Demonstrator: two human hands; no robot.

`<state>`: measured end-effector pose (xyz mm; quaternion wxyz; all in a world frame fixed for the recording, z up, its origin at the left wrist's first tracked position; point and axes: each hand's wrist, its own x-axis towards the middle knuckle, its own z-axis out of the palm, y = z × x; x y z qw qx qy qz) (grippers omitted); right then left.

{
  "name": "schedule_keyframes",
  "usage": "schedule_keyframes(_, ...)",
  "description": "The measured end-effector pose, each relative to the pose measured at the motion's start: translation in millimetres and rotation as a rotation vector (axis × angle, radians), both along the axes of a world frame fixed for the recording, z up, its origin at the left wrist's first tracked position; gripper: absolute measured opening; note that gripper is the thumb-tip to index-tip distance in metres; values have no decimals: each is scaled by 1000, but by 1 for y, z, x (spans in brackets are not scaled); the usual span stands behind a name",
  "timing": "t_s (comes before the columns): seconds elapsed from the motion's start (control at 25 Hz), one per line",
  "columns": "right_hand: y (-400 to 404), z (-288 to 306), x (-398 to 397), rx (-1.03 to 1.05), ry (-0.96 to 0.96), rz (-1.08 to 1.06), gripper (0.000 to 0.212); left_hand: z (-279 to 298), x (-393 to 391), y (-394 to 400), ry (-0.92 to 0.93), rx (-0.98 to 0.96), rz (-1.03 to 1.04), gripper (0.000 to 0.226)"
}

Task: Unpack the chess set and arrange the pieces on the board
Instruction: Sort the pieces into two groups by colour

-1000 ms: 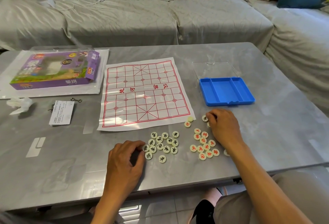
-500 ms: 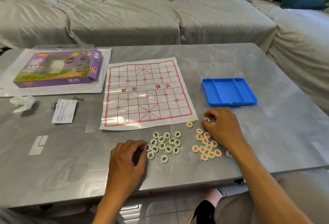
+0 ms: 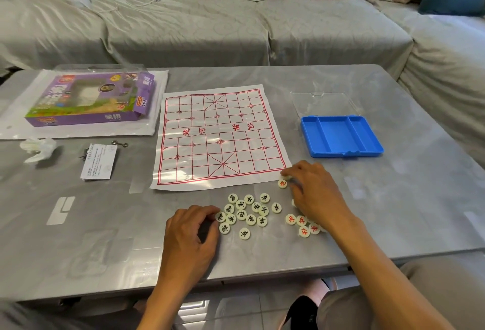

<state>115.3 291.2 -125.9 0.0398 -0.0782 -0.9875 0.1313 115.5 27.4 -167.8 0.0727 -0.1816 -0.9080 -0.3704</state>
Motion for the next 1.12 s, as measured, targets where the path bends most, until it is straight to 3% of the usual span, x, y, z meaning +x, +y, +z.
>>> schedule_keyframes(0.4,14,-6,-6,-66,1,-155,19,2,0,1,9,-4,5,36)
schedule_keyframes(0.64,34,-8,-3,-229,60,-309,15,4,1,1,9,2,1,34)
schedule_keyframes(0.8,45,-6,2,-188,72,-385,18,3,1,1,9,2,2,34)
schedule_keyframes(1.0,29,-5,0,-16,27,-177,25,3,1,-2,-27,68,25,27)
schedule_keyframes(1.12,27,-9,0,8,-29,-196,23,3,1,-2,-33,49,28,32)
